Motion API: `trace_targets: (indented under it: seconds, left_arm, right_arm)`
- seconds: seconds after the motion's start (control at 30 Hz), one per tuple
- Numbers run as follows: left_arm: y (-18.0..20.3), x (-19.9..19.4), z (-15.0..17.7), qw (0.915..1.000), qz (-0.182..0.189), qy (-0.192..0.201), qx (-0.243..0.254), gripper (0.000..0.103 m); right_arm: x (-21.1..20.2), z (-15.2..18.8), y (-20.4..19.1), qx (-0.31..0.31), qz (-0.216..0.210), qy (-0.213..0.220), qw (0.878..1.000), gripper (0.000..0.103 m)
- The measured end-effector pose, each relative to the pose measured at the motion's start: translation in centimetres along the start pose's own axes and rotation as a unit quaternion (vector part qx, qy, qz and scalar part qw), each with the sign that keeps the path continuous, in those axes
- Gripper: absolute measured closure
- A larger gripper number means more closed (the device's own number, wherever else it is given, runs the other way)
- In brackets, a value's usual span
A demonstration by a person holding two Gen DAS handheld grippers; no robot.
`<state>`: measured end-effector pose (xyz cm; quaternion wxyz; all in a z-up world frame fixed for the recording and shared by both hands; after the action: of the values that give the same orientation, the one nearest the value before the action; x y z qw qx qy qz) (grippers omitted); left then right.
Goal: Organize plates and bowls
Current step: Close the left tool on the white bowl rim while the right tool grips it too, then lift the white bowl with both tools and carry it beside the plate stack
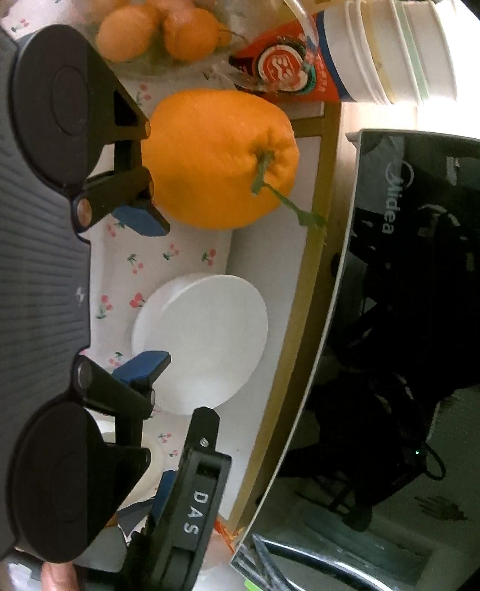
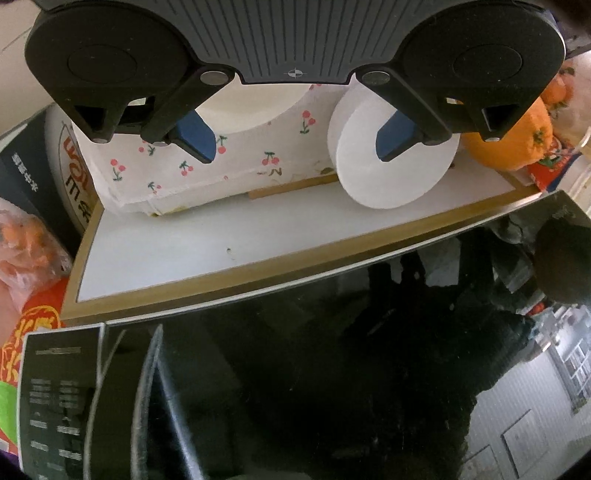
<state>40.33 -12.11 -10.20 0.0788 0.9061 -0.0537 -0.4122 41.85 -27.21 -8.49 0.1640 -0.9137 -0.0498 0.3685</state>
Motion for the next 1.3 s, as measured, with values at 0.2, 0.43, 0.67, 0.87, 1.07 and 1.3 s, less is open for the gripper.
trace_targets:
  seconds: [0.2,0.43,0.67,0.87,1.07,1.3]
  left_arm:
    - [0.4,0.1,0.0,1.0,-0.001,0.003,-0.005,0.056]
    - [1.1,0.5,-0.1,0.9998,0.003,0.011,-0.013,0.085]
    - [0.9,-0.5,-0.1,0.9998,-0.006,0.017,-0.003,0.089]
    - [0.9,-2.4,-0.3,0.9998,-0.002,0.021,-0.001,0.09]
    - [1.1,-5.9,-0.3,0.9995,0.003,0.029,0.008,0.09]
    - [0.5,-10.5,0.5,0.9992,0.011,0.035,0.014,0.09]
  right_arm:
    - [1.4,0.2,-0.4,-0.007,-0.009,-0.012,1.0,0.043]
    - [2.3,0.3,-1.4,-0.018,-0.031,-0.021,0.999,0.087]
    - [1.9,0.8,-2.5,-0.035,-0.023,-0.029,0.999,0.096]
    - [0.5,1.0,-3.0,-0.036,-0.024,-0.03,0.999,0.096]
    - [-2.4,1.4,-4.0,-0.035,-0.023,-0.031,0.999,0.096]
    - [-7.0,2.1,-5.4,-0.043,-0.028,-0.03,0.998,0.095]
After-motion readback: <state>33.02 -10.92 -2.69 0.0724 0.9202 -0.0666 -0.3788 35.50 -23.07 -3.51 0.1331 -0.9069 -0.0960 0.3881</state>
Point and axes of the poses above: each gripper's, at about its wrist camera, not at the fingertips, and x roughly the way its jaws point, y to its right, z to its underside, the point moved 8 cm from there along x, roughly the way its jaws point, and after that the axes turned 6 degrees about -z, right-handed, at the moved point
